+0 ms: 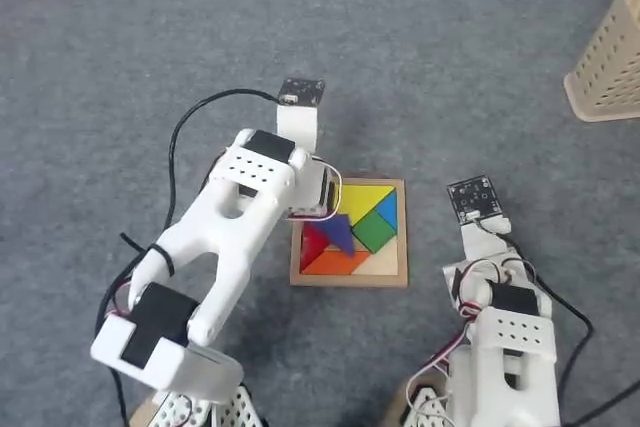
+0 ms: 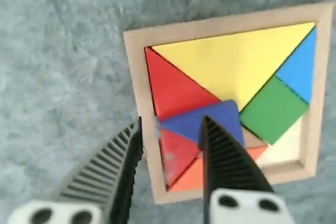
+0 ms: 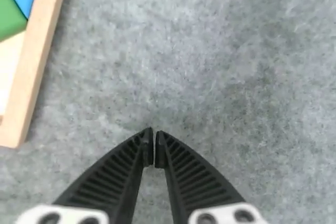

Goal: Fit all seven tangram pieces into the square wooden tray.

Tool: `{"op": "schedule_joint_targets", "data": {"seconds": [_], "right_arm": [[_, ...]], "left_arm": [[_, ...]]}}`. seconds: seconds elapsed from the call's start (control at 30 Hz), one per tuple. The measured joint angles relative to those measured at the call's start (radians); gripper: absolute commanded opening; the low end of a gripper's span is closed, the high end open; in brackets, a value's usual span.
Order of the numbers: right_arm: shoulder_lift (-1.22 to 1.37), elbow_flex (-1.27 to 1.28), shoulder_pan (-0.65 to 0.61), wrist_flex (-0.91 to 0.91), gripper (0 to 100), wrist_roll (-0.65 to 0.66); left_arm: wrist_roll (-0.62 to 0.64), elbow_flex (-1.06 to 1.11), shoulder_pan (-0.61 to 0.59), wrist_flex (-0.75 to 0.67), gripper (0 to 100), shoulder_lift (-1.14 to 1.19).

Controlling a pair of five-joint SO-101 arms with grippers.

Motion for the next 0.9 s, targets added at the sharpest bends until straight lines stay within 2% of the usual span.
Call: {"op": "schedule_joint_targets", "data": {"seconds": [0.23,0.5,0.9], "right_arm": [[0.000,0.000,0.000,0.000,0.9,0.000],[0.000,0.000,0.000,0.000,0.9,0.000],[0.000,0.000,0.000,0.000,0.9,0.000]], "left_arm": [[0.054,0.011,0.043,-0.035,17,0.000],[0.258,0.034,0.068,-0.038,17,0.000],[0.284,0.061,0.068,-0.049,17,0.000]]}}
